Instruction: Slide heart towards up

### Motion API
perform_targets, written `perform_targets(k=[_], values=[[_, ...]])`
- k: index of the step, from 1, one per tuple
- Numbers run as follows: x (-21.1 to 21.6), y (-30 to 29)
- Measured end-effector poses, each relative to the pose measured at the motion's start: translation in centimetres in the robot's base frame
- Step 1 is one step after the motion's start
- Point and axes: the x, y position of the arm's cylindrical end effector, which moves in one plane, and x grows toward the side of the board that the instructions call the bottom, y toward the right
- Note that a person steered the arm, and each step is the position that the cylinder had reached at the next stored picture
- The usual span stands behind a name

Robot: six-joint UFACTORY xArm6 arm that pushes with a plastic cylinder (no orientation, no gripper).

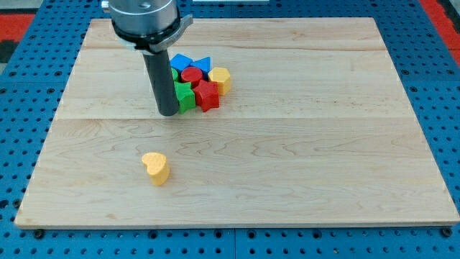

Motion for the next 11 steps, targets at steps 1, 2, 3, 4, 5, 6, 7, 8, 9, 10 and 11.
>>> perform_targets(k=[1, 2, 3, 4, 5, 6, 7, 8, 9, 10, 11], values=[[-0.1, -0.1], [2.5, -6.3], [7.7, -9.9], [13.8, -4.2], [14.4, 3.1], [8.3, 3.3], [10.4, 4.8], [16.0, 5.3], [12.5, -4.1], [6.8, -7.9], [7.4, -9.0]])
